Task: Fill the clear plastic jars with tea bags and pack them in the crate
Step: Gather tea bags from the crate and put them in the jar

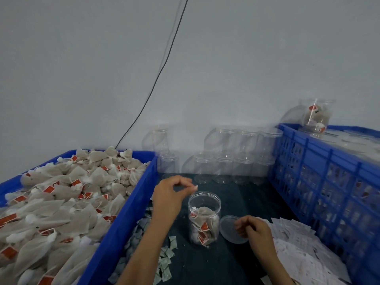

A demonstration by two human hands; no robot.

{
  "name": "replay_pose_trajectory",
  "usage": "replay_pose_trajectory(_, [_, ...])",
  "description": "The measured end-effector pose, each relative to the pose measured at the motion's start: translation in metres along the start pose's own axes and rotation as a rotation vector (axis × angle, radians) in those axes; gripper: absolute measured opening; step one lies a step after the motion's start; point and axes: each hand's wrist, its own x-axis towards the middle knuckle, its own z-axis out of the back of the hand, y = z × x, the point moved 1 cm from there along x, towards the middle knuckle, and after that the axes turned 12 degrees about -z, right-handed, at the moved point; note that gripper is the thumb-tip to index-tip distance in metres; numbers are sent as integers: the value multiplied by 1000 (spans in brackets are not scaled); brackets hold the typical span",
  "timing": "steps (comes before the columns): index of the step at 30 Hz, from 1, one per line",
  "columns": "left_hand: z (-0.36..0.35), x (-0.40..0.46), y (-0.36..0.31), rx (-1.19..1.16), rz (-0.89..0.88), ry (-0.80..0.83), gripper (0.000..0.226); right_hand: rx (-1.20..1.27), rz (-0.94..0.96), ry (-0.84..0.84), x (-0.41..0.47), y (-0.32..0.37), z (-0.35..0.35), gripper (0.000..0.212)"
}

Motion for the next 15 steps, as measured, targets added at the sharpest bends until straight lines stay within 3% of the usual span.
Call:
replay_pose_trajectory(9, [-40,15,9,435,-65,211,11,91,-6,-147,-2,-1,22,47])
replay_pose_trajectory(12, [-39,10,15,463,-68,218,8,77,21,-337,-3,4,37,44])
replay_pose_trajectory(15, [-32,6,22,301,-56,144,11,52,11,-490,-3,6,51,42])
